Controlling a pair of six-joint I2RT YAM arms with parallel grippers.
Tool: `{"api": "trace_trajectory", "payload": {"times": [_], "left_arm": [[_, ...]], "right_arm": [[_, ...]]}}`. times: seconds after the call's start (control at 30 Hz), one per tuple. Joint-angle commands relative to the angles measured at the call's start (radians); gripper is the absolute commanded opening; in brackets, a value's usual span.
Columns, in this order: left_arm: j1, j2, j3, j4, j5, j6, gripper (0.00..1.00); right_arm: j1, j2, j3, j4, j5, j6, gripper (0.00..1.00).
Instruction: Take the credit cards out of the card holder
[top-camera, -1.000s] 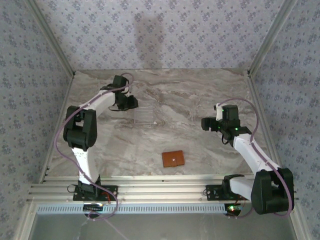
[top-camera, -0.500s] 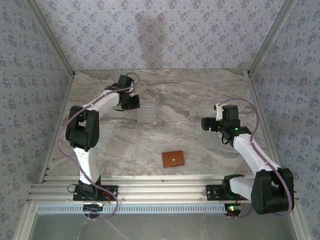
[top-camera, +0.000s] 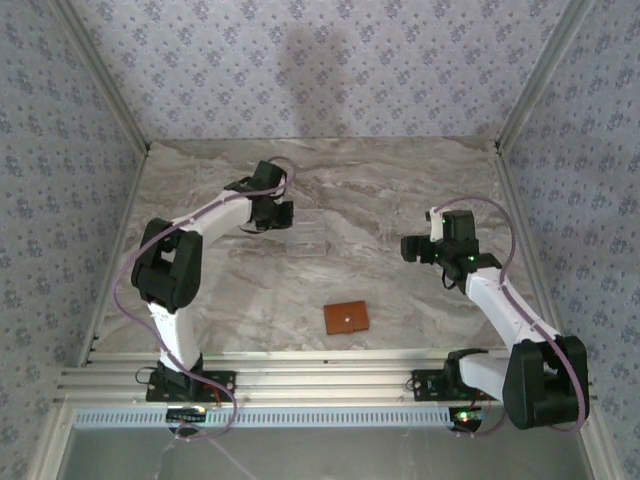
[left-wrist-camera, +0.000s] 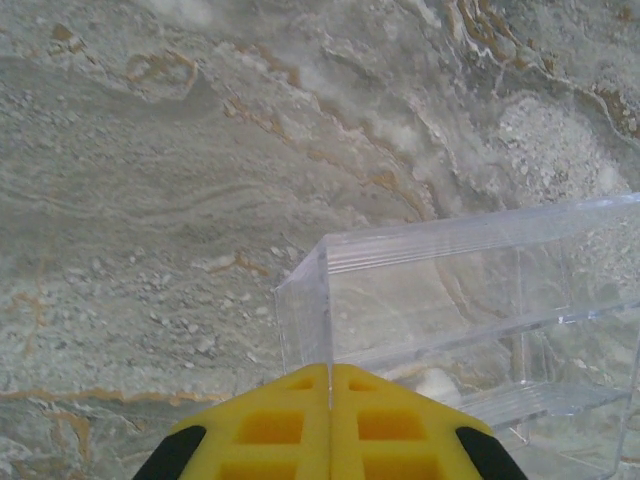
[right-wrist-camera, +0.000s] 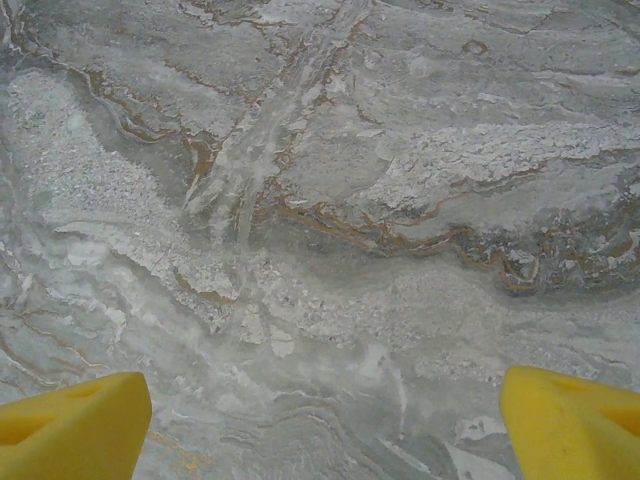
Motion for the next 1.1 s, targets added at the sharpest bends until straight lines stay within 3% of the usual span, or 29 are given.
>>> {"api": "trace_trajectory", "payload": {"times": [0.0,0.17,0.47,0.63,0.8,0.93,1.07], "left_arm": [[-0.025,-0.021,-0.034,-0.073,-0.009,-0.022,0.1],[-0.034,-0.062,-0.023,-0.088,-0.022,-0.041,0.21],[-0.159,-0.167,-0.006,-0.175,0.025,-0.043,0.26],[-0.249,-0.207,-0.068,-0.141,0.119,-0.097,0.25],[-0.316,-0.185,-0.15,-0.017,0.236,-0.171,0.21],[-0.341,-0.123,-0.177,0.047,0.304,-0.192,0.19],[-0.35,-0.082,-0.214,0.097,0.345,-0.198,0.18]], "right_arm": [[0.014,-0.021,0.037,-0.033,0.005,0.026,0.92],[0.052,-0.024,0.082,-0.118,0.001,0.074,0.89],[0.19,-0.046,0.114,-0.321,-0.159,0.295,0.82],[0.353,-0.098,0.026,-0.341,-0.225,0.476,0.78],[0.567,-0.133,-0.054,-0.326,-0.188,0.688,0.73],[0.708,-0.097,-0.125,-0.22,-0.174,0.815,0.71],[0.777,-0.007,-0.149,-0.148,-0.162,0.863,0.66]]}}
